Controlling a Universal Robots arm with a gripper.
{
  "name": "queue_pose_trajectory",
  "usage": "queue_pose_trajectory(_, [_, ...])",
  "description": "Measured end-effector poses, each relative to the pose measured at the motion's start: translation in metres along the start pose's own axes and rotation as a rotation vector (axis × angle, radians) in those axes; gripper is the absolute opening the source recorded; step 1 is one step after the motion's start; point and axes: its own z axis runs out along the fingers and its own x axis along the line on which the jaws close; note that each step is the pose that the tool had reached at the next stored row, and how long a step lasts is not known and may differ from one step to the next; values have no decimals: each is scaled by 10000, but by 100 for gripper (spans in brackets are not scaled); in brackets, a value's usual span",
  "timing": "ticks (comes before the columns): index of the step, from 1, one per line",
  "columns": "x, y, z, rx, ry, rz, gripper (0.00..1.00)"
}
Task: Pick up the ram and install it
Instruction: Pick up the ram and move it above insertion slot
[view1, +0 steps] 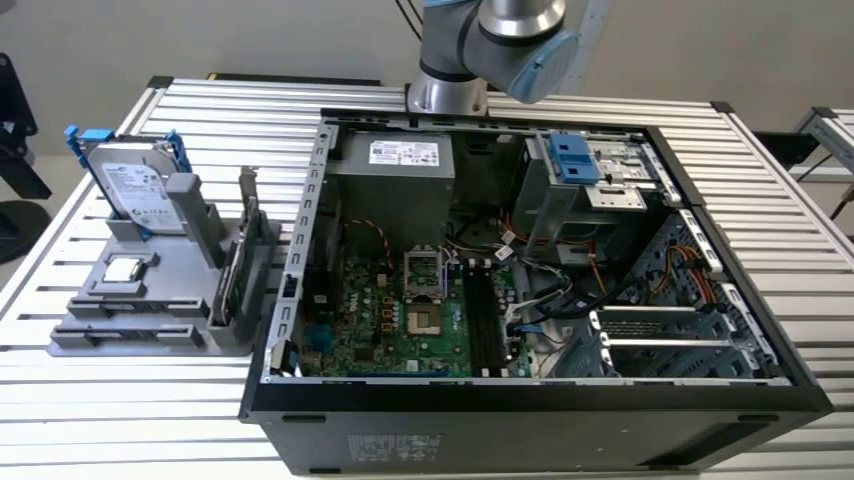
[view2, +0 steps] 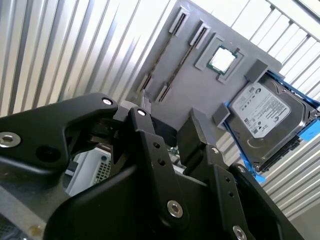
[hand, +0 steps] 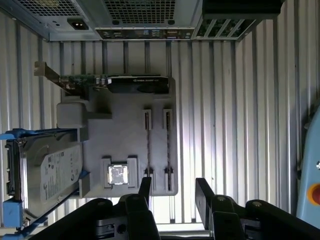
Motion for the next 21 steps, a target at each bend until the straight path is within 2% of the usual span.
queue_pose_trajectory(8, [4,-3,56,0,0,-2,100])
queue_pose_trajectory(14, [3,-3,62,0,0,-2,100])
queue_pose_trajectory(21, [4,-6,102,0,0,-5,100])
